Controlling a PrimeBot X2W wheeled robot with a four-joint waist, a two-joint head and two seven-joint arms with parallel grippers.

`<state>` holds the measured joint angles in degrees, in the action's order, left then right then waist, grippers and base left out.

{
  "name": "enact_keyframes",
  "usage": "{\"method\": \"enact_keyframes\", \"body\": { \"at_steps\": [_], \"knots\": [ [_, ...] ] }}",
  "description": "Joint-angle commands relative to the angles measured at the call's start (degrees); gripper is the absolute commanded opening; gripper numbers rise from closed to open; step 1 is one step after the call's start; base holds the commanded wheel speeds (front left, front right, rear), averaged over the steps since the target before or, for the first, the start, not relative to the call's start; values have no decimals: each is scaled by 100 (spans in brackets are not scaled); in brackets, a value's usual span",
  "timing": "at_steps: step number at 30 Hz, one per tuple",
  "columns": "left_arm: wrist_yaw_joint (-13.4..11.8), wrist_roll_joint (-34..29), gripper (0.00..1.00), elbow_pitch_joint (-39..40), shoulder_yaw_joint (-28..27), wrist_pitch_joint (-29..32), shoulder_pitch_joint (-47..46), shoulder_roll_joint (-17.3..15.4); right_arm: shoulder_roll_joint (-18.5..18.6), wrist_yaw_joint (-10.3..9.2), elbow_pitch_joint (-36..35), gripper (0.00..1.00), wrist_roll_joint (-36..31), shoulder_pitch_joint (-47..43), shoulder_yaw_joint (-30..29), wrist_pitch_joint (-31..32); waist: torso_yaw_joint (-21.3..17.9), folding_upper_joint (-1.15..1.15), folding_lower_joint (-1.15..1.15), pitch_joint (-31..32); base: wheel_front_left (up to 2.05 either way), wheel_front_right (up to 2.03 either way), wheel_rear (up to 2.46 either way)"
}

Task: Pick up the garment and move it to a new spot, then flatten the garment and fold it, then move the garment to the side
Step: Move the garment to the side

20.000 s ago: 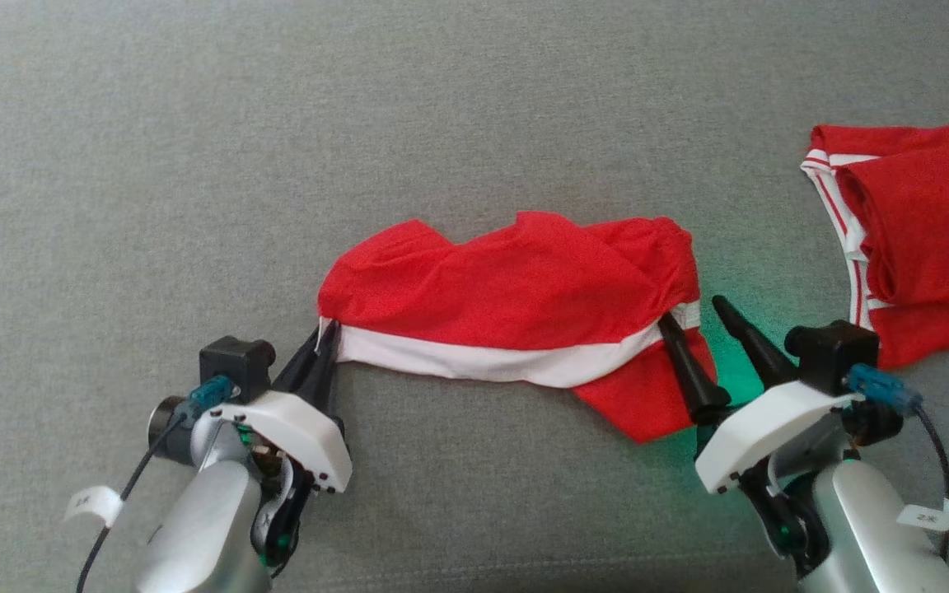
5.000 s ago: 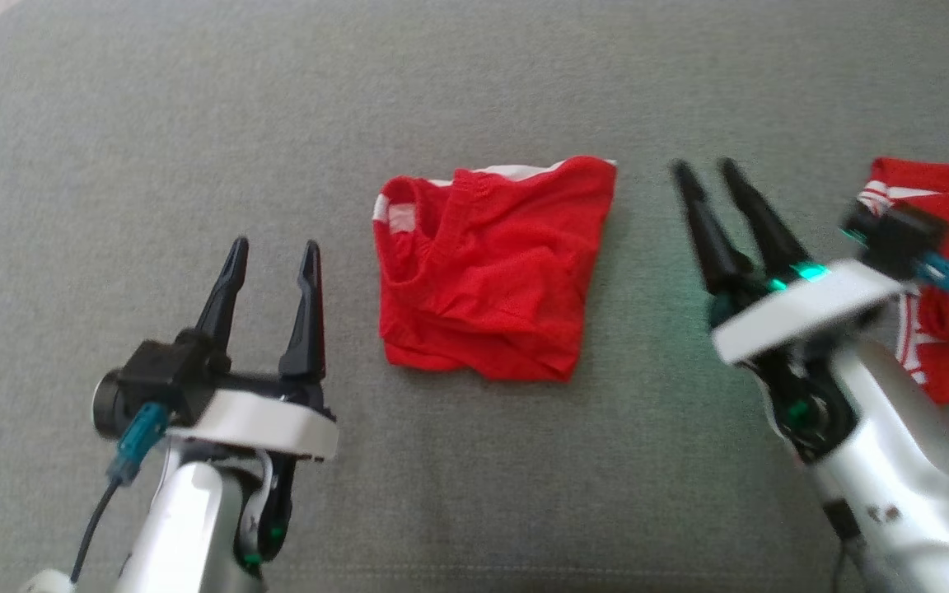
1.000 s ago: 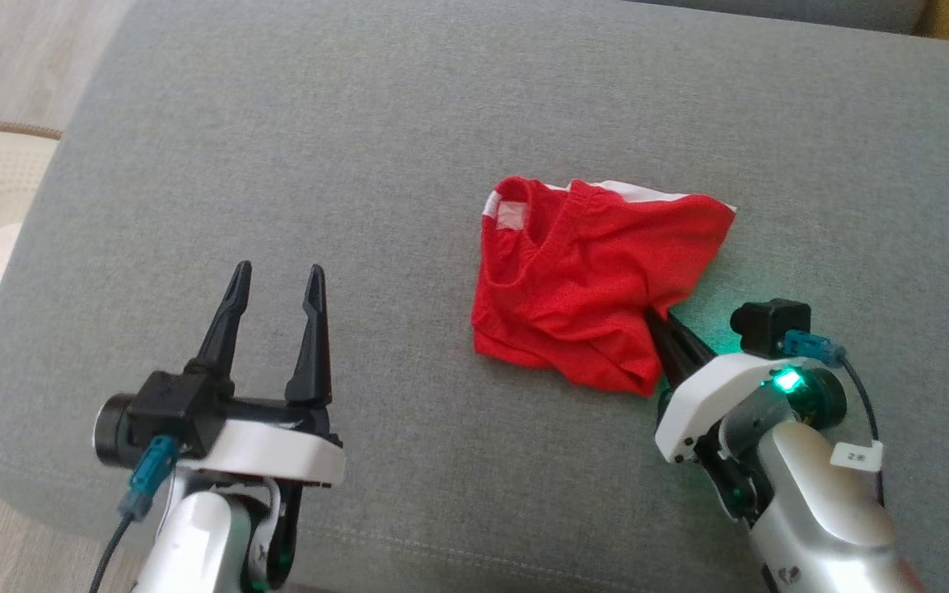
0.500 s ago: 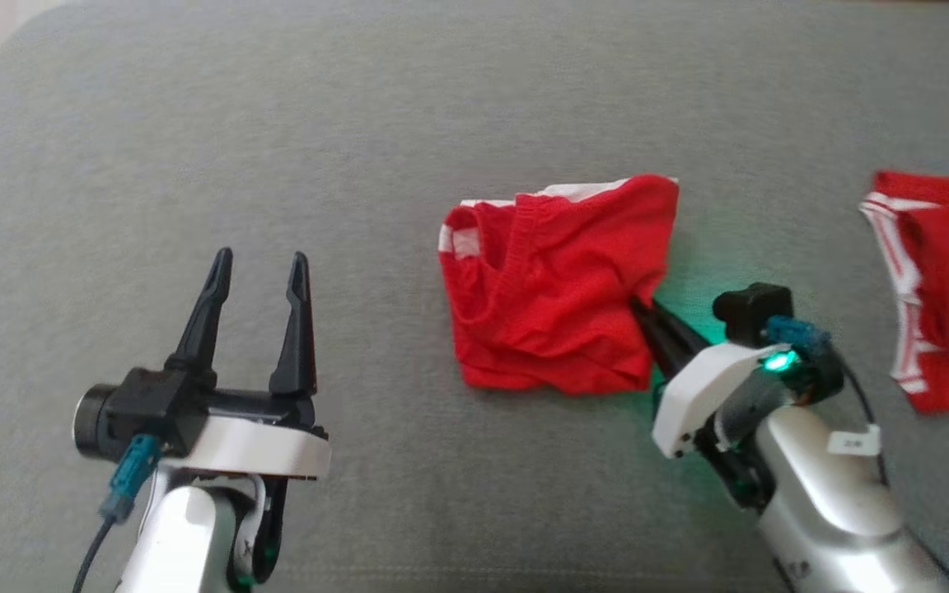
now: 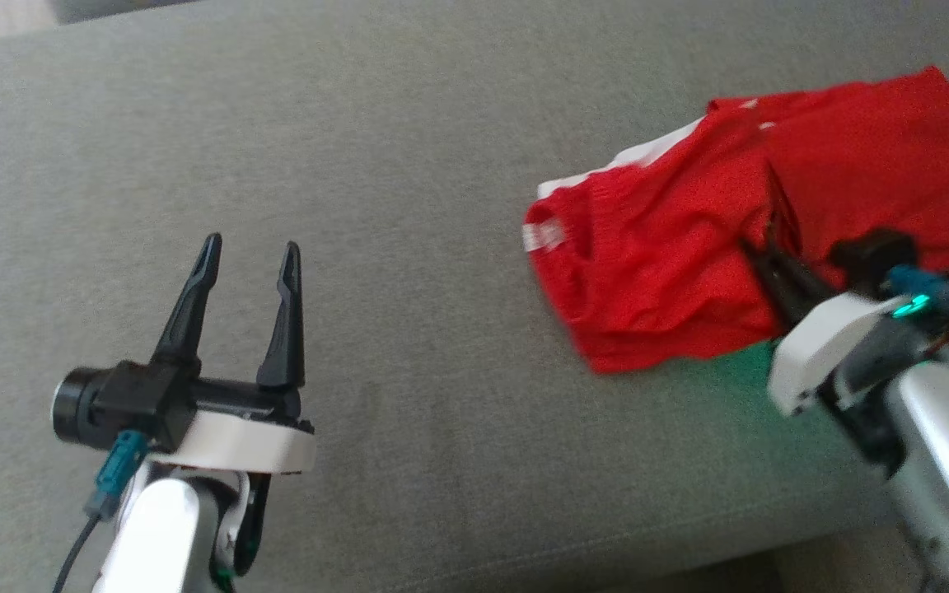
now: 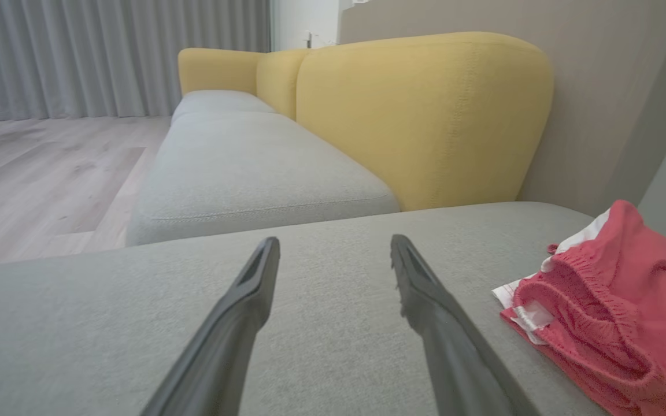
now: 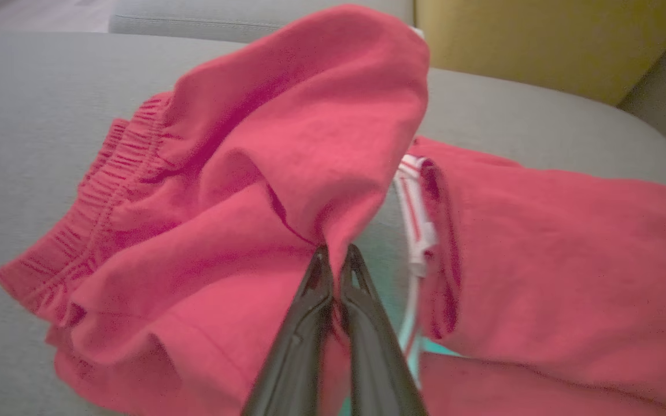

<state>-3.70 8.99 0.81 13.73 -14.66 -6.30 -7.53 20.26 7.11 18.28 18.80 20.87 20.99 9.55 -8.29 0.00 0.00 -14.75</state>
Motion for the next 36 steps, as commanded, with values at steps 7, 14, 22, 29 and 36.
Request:
{"method": "enact_keyframes", "body": {
  "at_steps": [7,14,22,29,36],
  "knots": [
    [37,-111,100,307,-199,54,-405,-242,542,37,-332,0,-29,690,-1012,65,-398,0,0,-473,0,0,0],
    [78,-127,100,336,-105,84,-552,-254,553,37,226,0,-3,1053,-1825,118,-347,0,0,-737,0,0,0],
    [138,-116,100,304,-56,61,-760,-296,620,37,1092,0,-119,1380,-2473,-112,-230,0,0,-1137,0,0,0],
    [180,-128,100,282,-2,50,-920,-340,491,37,1571,0,-409,1627,-2590,-227,-202,0,0,-1340,0,0,0],
    [184,-95,100,172,33,39,-970,-347,172,37,1787,100,-683,1610,-2750,-255,-236,0,0,-1218,0,0,0]
  ]
}}
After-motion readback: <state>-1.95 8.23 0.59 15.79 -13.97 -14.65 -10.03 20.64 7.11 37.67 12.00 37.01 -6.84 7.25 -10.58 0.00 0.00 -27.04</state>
